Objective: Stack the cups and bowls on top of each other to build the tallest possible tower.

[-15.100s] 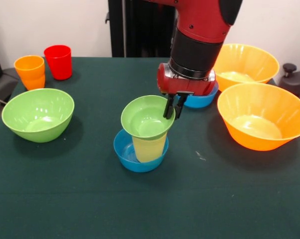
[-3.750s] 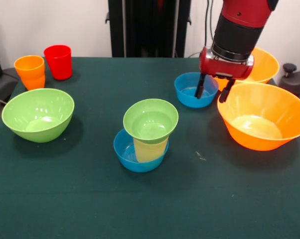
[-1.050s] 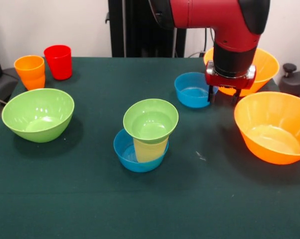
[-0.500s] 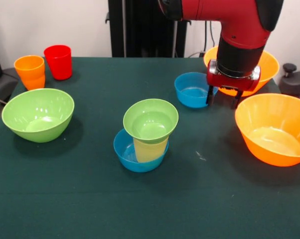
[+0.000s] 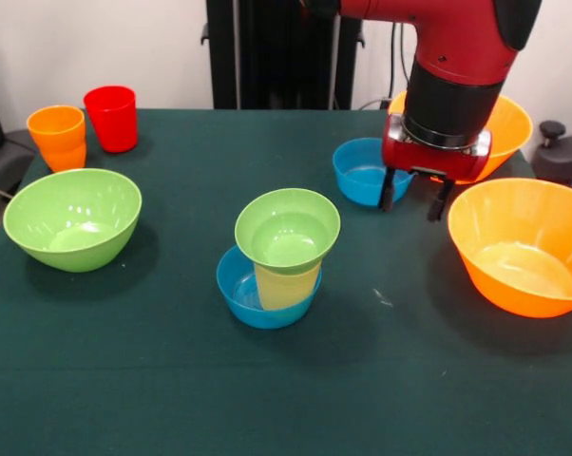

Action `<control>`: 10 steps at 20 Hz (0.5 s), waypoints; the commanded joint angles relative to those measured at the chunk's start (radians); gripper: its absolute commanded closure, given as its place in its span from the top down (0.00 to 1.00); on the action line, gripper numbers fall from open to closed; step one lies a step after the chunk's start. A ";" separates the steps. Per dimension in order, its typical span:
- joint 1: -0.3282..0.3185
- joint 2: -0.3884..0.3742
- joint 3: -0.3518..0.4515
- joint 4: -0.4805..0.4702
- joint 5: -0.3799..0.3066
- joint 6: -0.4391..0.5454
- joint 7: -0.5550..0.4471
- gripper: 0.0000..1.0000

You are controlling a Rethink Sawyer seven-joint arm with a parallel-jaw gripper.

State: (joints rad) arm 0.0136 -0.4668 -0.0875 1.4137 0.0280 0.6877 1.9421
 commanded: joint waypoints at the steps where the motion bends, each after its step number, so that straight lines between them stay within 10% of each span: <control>1: 0.009 0.020 0.014 -0.057 -0.019 0.084 0.102 1.00; 10: -0.004 -0.003 0.081 0.045 0.045 -0.009 0.116 1.00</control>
State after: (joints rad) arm 0.0134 -0.4661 -0.1134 1.4019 0.0334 0.6877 1.9421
